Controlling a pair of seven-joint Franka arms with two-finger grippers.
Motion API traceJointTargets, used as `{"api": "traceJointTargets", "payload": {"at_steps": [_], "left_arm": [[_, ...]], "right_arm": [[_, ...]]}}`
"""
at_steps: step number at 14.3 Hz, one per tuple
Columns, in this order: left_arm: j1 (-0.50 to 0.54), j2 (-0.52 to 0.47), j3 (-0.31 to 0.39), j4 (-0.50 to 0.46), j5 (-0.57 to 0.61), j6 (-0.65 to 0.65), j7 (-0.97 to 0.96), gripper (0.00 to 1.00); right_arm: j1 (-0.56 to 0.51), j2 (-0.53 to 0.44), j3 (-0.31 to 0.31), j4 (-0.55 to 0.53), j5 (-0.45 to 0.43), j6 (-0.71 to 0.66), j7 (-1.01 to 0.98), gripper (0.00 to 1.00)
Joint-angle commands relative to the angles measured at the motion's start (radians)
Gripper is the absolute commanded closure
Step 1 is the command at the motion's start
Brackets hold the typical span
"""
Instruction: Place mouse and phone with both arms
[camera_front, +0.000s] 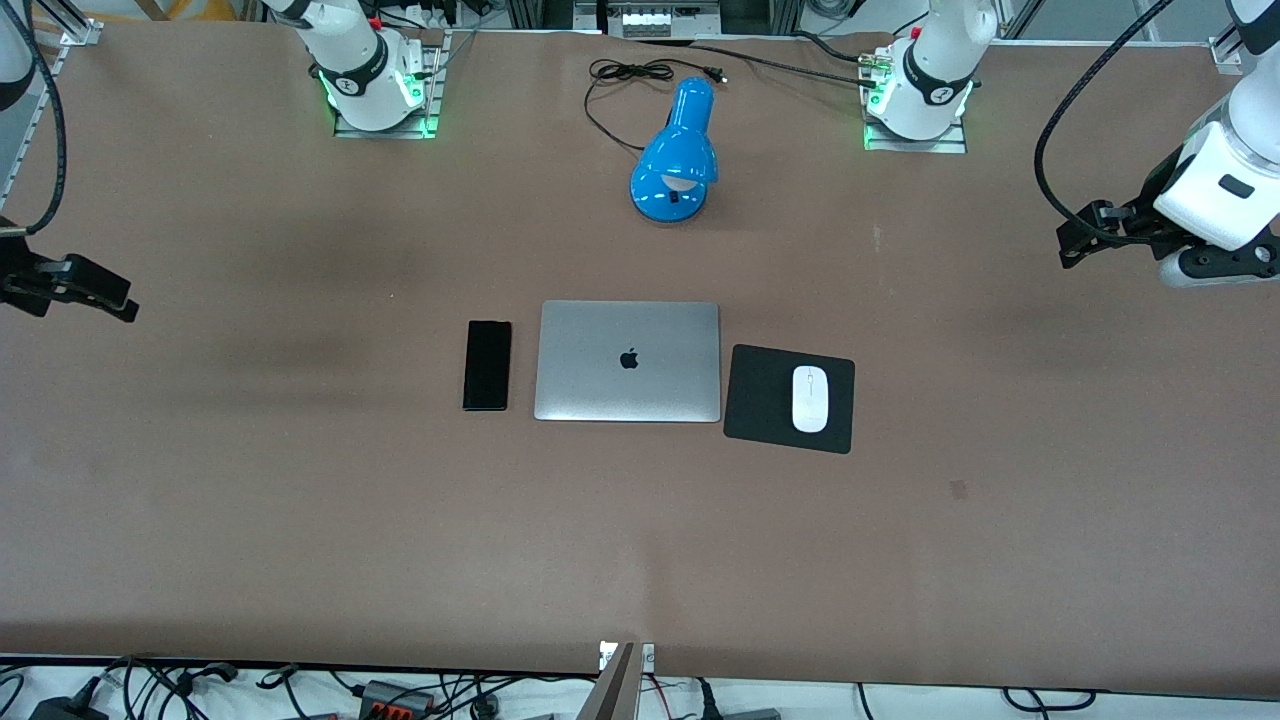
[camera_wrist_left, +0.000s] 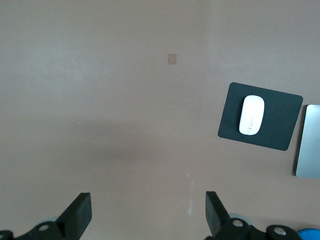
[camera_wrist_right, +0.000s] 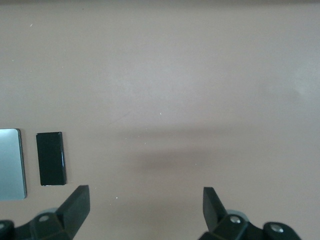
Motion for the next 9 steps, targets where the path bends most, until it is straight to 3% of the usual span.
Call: {"api": "traceJointTargets", "payload": {"at_steps": [1,3,9], "left_arm": [[0.001,-0.007,0.001,0.005,0.0,0.0,0.027,0.0],[0.001,-0.007,0.001,0.003,0.0,-0.003,0.027,0.0],[0.002,-0.005,0.001,0.003,-0.002,-0.003,0.031,0.0]], "right_arm": [[0.001,-0.113,0.002,-0.158,-0.011,0.057,-0.015,0.0],[0.001,-0.138,0.002,-0.198,-0.01,0.063,-0.013,0.0],[-0.002,-0.129,0.002,-0.168,-0.002,0.021,-0.019,0.0]]}}
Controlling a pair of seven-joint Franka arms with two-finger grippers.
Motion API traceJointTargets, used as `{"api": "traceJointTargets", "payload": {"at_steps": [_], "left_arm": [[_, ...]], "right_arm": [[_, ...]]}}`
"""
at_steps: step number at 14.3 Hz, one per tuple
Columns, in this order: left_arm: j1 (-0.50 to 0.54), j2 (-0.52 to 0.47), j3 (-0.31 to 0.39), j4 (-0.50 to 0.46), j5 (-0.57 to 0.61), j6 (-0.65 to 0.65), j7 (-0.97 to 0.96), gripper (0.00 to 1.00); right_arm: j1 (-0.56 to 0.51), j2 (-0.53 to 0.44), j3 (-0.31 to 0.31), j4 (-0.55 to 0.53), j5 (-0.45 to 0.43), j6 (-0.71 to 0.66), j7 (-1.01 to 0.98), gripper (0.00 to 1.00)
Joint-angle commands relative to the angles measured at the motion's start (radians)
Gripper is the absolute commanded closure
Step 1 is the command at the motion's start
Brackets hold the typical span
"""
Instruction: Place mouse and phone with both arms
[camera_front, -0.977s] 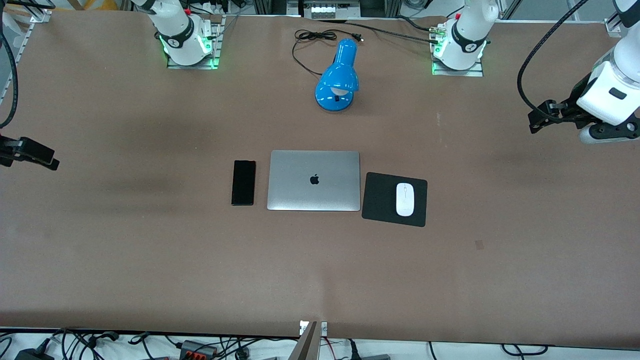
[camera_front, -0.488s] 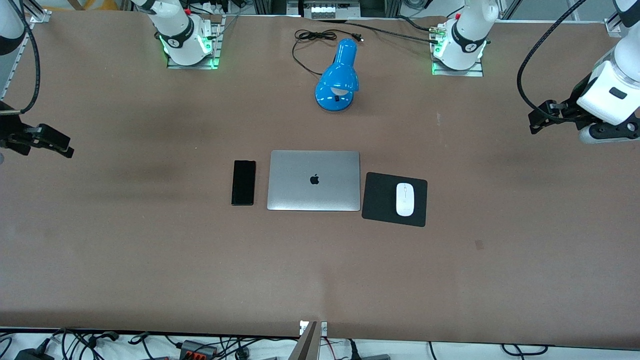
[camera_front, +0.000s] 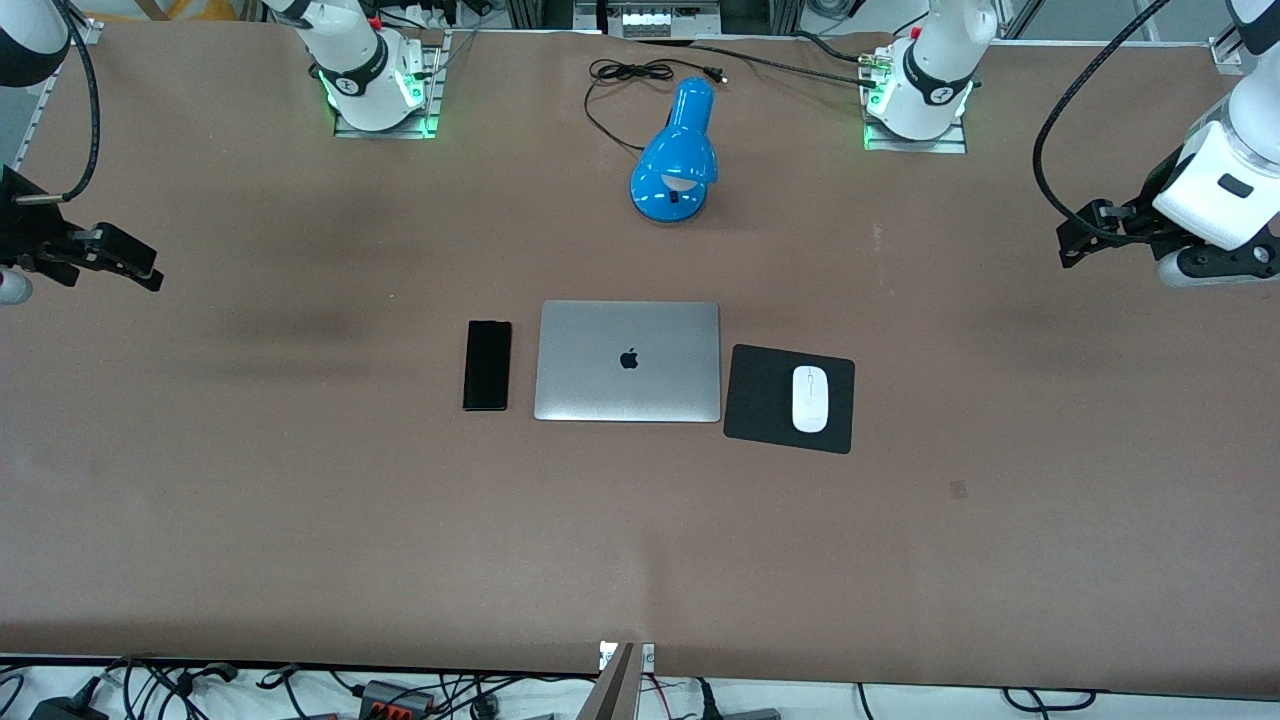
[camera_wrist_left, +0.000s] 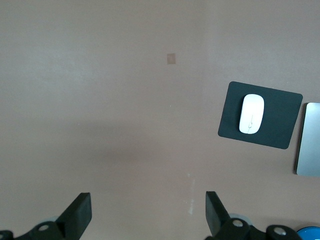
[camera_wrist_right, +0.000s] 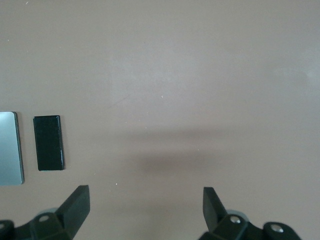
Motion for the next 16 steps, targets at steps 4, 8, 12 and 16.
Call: {"api": "traceJointTargets", "payload": {"at_steps": [4,8,12,16], "left_arm": [[0.001,-0.004,0.001,0.005,-0.005,0.0,0.021,0.0],[-0.006,-0.003,-0.001,0.003,-0.008,0.0,0.021,0.0],[0.004,-0.003,0.001,0.002,-0.041,0.0,0.03,0.0],[0.004,-0.003,0.002,0.0,-0.041,-0.003,0.03,0.0]], "right_arm": [[0.0,-0.028,0.003,-0.011,-0.002,-0.028,-0.018,0.0],[-0.022,-0.031,0.008,-0.011,0.003,-0.028,-0.016,0.0],[-0.017,-0.033,0.014,-0.011,0.004,-0.036,-0.016,0.0],[-0.011,-0.033,0.016,-0.011,0.0,-0.04,-0.016,0.0]]}}
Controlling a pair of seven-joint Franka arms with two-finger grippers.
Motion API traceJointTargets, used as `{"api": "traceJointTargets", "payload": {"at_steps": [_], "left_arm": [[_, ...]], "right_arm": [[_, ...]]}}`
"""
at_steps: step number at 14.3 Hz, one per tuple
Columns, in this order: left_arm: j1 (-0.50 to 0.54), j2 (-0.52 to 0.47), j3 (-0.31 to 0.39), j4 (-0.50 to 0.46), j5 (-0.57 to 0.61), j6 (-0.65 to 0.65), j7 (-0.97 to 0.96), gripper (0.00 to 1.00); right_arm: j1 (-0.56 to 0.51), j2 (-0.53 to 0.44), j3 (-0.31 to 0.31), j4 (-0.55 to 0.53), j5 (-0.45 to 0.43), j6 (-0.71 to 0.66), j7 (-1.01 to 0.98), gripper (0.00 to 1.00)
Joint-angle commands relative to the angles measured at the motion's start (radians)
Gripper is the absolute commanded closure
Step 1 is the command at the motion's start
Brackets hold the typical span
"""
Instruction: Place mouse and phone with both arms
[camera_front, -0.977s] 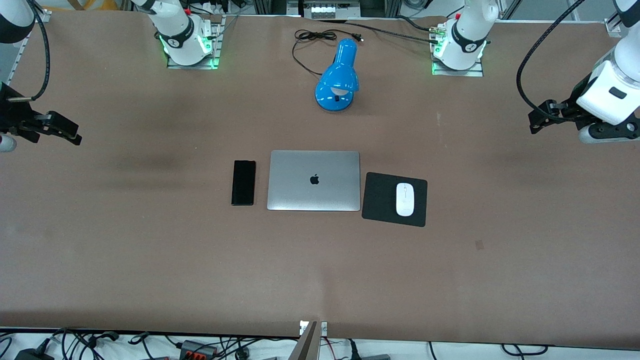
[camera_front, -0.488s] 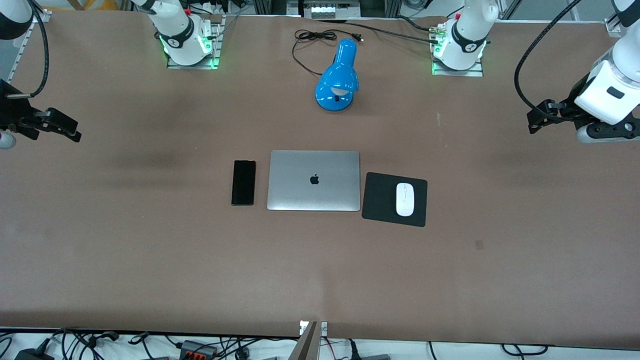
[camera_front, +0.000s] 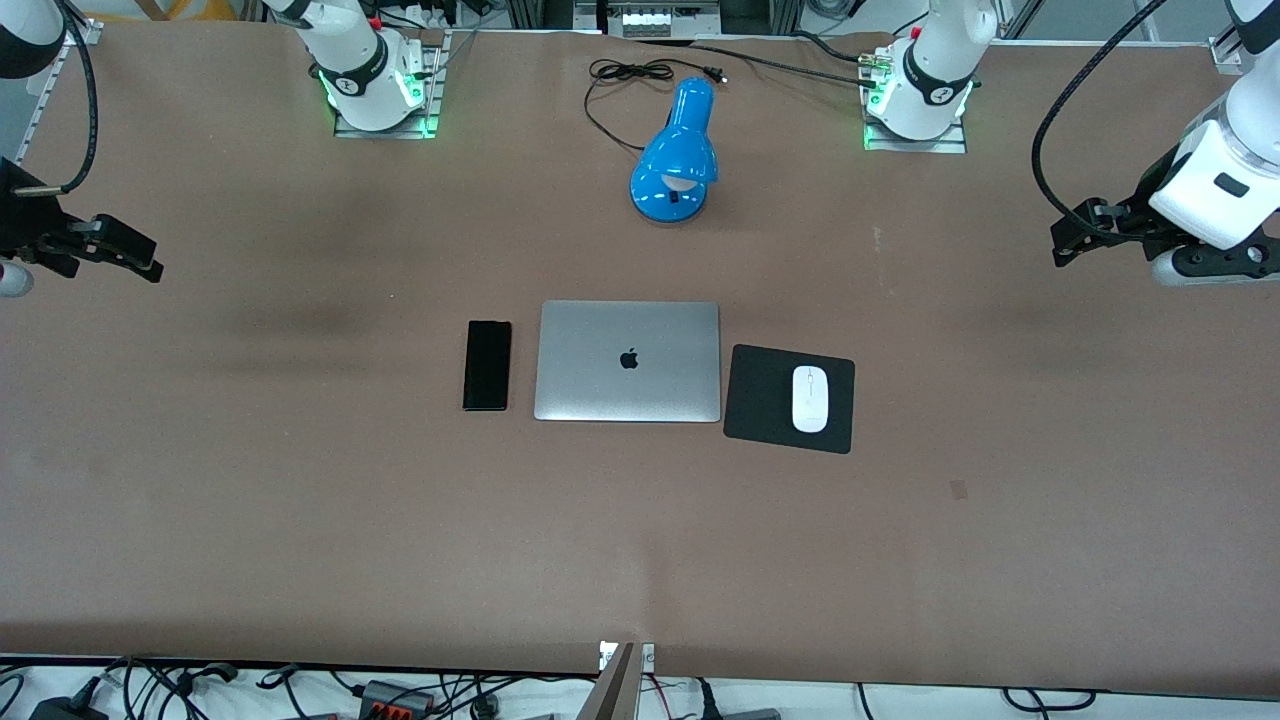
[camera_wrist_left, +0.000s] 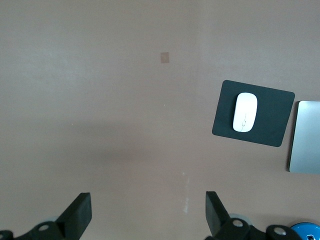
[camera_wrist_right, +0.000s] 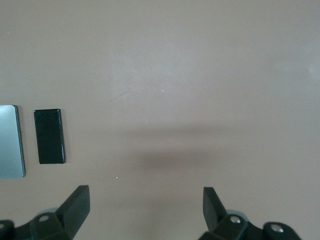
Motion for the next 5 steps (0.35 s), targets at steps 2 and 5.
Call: {"api": "traceJointTargets", "payload": {"at_steps": [2,5], "left_arm": [[0.004,-0.004,0.003,0.001,-0.019,-0.003,0.026,0.0],[0.004,-0.004,0.004,0.001,-0.019,-0.003,0.026,0.0]], "right_arm": [[-0.005,-0.023,0.005,-0.011,-0.001,-0.011,-0.013,0.0],[-0.005,-0.023,0.005,-0.013,0.002,-0.011,-0.012,0.0]]}}
